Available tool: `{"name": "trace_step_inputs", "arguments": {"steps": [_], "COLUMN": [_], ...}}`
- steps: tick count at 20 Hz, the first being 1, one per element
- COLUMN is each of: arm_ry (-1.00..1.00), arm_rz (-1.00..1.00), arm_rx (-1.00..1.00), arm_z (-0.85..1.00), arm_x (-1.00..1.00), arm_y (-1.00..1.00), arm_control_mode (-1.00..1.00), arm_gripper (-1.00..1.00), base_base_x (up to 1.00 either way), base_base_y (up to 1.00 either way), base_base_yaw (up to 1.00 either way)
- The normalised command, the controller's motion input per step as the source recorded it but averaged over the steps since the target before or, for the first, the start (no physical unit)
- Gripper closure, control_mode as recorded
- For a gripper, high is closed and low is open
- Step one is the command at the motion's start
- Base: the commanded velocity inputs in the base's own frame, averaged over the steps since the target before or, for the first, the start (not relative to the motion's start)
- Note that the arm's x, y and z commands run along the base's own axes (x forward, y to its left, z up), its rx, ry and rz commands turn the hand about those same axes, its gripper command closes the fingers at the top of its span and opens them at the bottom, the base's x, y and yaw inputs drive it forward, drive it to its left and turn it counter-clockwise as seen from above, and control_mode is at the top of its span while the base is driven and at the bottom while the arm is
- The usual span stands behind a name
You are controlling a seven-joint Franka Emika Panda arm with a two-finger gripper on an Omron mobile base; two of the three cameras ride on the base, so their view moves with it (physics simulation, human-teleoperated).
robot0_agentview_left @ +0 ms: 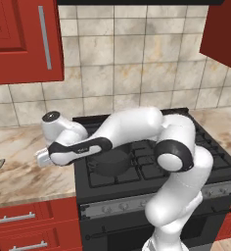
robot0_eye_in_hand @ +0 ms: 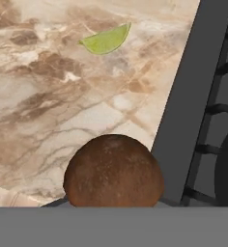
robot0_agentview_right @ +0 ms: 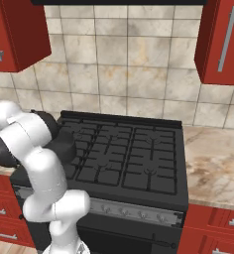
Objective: Put the lemon wedge and mushroom in the pot. Retrieve the spatula and lightly stir the vegetables in the pot.
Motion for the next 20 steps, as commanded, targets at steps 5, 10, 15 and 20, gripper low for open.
{"name": "trace_step_inputs", "arguments": {"steps": [5,10,15,20], "arm_ry": [-0.06,-0.01,0.00,0.11], "arm_rz": [-0.01,-0.07,-0.10,-0.06], "arm_rx": [0.00,0.01,0.07,0.15], "arm_z": [0.51,0.49,0.19,-0.12], "arm_x": [-0.44,-0.22,0.12,0.29], "arm_y": [-0.78,-0.98,-1.00,-0.71], "arm_control_mode": [-1.00,-1.00,-1.00,-1.00], "arm_gripper": [1.00,1.00,1.00,1.00], "base_base_x": [0.00,0.00,0.00,0.00], "base_base_y": [0.00,0.00,0.00,0.00], "base_base_yaw": [0.00,0.00,0.00,0.00]}}
